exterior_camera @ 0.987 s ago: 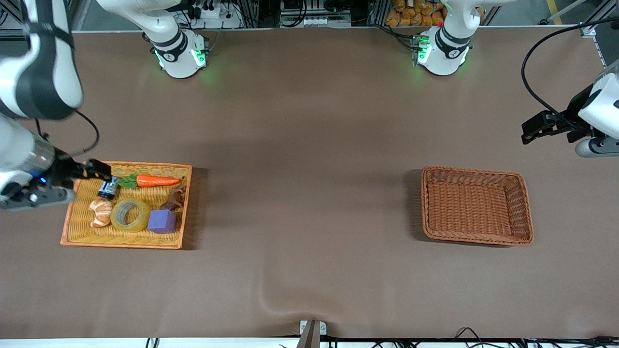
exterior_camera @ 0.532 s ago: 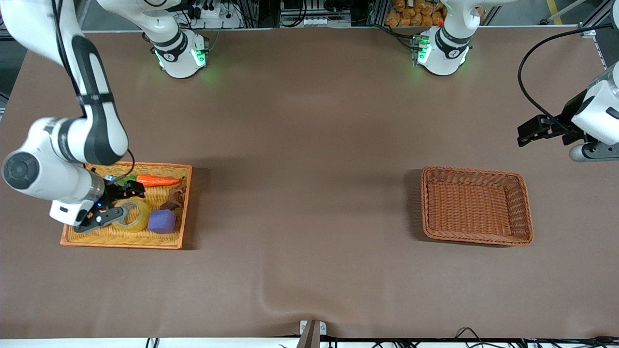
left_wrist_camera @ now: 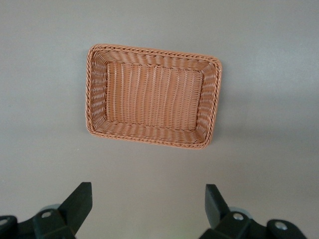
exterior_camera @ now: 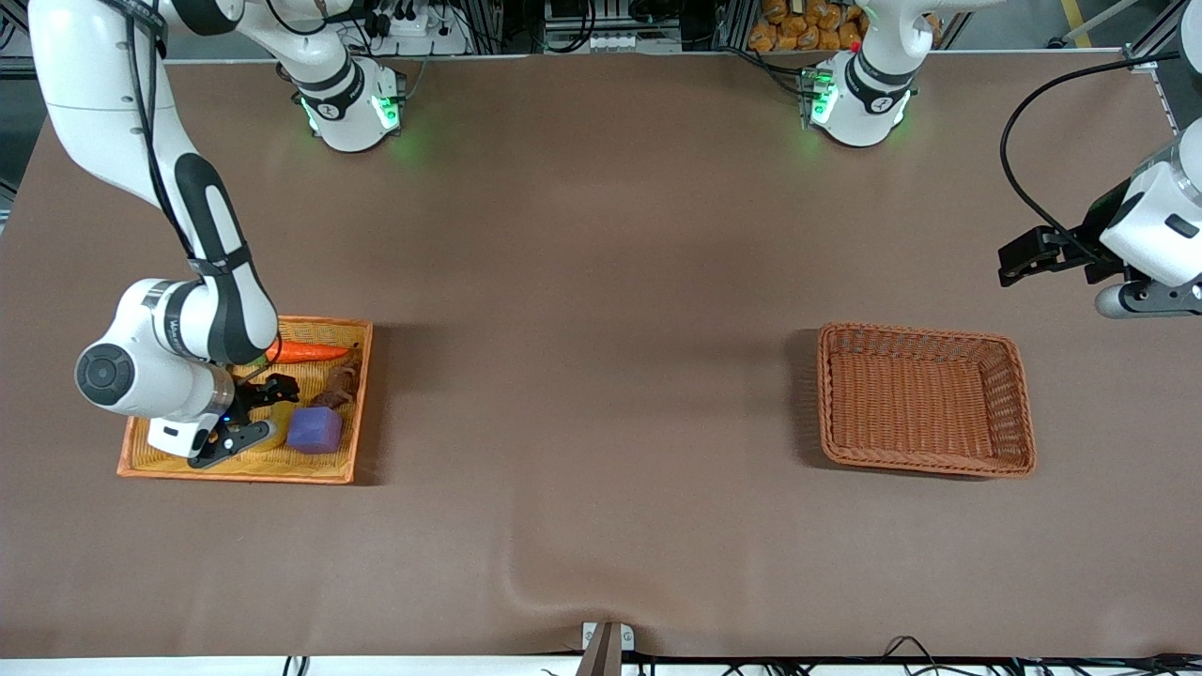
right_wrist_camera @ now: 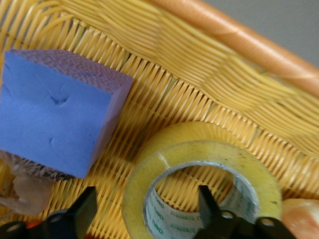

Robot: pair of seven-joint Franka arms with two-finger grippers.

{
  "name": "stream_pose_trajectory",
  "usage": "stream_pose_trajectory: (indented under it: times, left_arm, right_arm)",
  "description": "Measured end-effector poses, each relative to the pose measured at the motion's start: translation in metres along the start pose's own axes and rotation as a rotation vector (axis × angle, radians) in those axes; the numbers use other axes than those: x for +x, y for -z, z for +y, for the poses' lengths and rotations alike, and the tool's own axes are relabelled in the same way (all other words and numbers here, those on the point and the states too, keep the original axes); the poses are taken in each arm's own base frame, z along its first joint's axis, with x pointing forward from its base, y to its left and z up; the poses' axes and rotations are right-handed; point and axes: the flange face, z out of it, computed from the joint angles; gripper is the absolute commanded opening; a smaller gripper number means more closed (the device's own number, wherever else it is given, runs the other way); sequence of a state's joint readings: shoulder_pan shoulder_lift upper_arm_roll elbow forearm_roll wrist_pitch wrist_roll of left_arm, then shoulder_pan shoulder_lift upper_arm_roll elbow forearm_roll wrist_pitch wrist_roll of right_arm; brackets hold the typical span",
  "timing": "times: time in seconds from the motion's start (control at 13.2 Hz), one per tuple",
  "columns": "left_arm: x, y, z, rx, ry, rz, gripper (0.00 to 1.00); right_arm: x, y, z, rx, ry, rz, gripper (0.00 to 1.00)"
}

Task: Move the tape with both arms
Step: 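Reach the right gripper down into the yellow tray and grasp the tape roll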

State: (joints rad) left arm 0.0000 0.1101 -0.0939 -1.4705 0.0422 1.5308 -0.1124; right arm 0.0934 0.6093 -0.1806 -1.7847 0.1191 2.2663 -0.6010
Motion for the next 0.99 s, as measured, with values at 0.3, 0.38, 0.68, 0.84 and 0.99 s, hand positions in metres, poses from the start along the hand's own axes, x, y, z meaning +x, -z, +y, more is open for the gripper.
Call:
stream_pose_trajectory:
  times: [0.3, 0.38, 0.68, 0.84, 0.99]
  left_arm:
    - [0.001, -0.001, 0.000, 0.000, 0.000, -0.002, 1.00]
    - [0.001, -0.001, 0.000, 0.000, 0.000, -0.002, 1.00]
    - [0.001, -0.002, 0.000, 0.000, 0.000, -0.004, 1.00]
    - [0.001, -0.003, 0.000, 0.000, 0.000, -0.005, 1.00]
    - [0.001, -0.003, 0.000, 0.000, 0.000, -0.006, 1.00]
  right_arm:
    - [0.000, -0.002, 0.001, 0.014, -0.011, 0.003, 0.00]
    - [0.001, 0.003, 0.000, 0.019, 0.001, 0.000, 0.00]
    - [0.005, 0.056, -0.002, 0.034, 0.067, 0.015, 0.00]
    - [0.007, 0.106, -0.010, 0.058, 0.085, 0.010, 0.00]
    - [0.015, 0.162, -0.036, 0.092, 0.101, -0.007, 0.00]
